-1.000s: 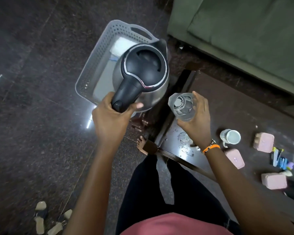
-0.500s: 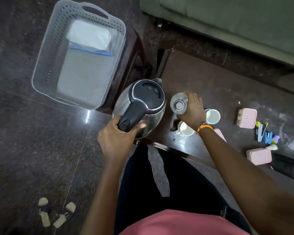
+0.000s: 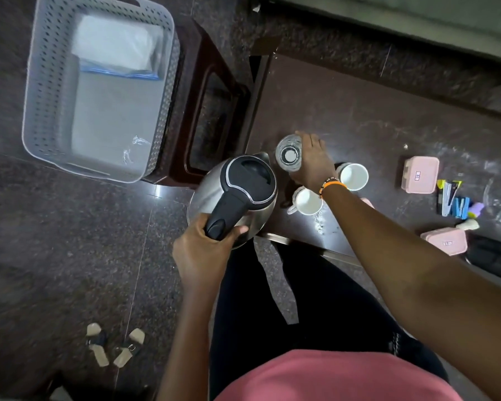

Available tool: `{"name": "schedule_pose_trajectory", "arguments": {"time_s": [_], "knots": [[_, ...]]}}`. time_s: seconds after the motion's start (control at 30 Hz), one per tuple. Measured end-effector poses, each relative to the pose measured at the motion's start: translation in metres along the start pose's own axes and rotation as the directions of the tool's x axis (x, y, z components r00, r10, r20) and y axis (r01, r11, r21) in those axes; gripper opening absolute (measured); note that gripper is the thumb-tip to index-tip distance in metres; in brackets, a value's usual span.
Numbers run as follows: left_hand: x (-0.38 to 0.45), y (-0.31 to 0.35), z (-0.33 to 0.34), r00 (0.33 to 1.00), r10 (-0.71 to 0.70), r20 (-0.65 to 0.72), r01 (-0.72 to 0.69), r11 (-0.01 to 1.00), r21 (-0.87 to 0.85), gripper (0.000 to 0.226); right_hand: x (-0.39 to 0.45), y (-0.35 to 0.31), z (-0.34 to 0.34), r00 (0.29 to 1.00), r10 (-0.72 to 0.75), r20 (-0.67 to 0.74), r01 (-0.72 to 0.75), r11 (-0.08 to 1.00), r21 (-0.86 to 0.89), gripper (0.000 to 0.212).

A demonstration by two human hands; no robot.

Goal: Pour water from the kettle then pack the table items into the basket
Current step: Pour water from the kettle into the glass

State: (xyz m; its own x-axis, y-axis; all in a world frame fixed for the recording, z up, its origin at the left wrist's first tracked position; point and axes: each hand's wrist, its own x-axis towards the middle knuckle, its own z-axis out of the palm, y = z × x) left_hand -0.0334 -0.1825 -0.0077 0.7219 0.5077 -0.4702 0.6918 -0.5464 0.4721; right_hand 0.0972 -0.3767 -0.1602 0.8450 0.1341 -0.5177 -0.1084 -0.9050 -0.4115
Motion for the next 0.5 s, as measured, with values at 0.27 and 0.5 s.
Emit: {"name": "schedule_pose_trajectory", "arguments": {"time_s": [0.27, 0.5], "knots": [[-0.011, 0.005, 0.010, 0.999, 0.027, 0.027, -0.027, 0.999, 0.032, 0.038, -0.015, 0.019, -0.003, 0.999, -0.042, -0.014, 0.044, 0.981, 0.191, 0.088], [-0.014, 0.011, 0.014, 0.993, 0.078, 0.087, -0.075, 0.997, -0.035, 0.029, -0.027, 0.030, -0.006, 0.999, -0.047, 0.016, 0.043, 0.978, 0.202, 0.081]]}}
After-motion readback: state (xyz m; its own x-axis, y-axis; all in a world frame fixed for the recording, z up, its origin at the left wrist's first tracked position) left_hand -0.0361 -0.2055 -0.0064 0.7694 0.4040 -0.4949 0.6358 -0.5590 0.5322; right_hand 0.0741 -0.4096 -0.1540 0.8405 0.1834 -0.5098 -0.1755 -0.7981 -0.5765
